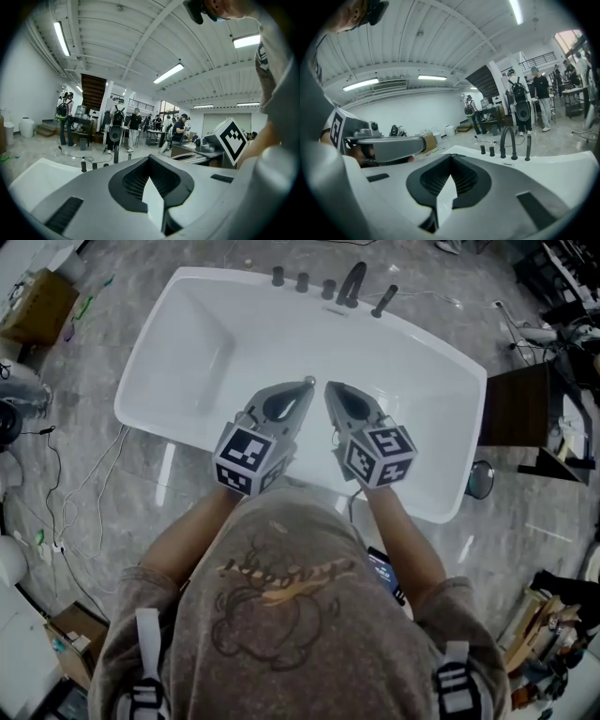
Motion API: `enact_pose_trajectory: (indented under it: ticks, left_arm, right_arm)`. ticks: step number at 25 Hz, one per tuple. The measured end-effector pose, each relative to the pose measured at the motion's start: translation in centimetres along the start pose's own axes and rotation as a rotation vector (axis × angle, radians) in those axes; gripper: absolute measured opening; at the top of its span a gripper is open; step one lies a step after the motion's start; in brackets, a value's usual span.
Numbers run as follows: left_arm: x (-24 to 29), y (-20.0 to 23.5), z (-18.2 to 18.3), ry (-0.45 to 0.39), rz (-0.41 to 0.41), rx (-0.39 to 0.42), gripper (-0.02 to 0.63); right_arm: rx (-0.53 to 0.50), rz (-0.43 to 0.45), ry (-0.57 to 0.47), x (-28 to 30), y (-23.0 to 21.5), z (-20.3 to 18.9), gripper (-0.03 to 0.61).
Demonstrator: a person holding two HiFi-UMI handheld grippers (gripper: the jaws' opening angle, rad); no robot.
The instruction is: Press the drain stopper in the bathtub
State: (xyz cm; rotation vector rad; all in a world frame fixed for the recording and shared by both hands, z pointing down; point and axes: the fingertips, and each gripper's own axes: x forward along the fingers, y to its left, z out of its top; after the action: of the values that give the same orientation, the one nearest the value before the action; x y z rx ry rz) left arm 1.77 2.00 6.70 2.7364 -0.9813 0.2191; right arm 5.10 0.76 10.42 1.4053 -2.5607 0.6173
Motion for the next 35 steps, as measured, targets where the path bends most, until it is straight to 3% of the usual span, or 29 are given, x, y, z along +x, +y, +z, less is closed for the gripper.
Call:
enact_pose_trajectory:
  ticks: [16,22,35]
  left_arm:
    - [-4.9,-3.5,2.7,-0.041,-0.133,0.122,0.003]
    - [-5.6,-3.8,3.5,-0.094,-0.151,0.123,0.002]
    - [-5.8,-3.0,1.9,-0.09,-0.148,0.118,0.002]
  right_arm:
    - [-0.162,0.131,-0.195,-6.7,7.5,4.4,-0.002]
    - [-0.22,0.184,-0.257,-7.6,8.6,5.1,0.0]
    - [-0.256,0.269,-0.289,-8.1,9.7,4.2,-0.002]
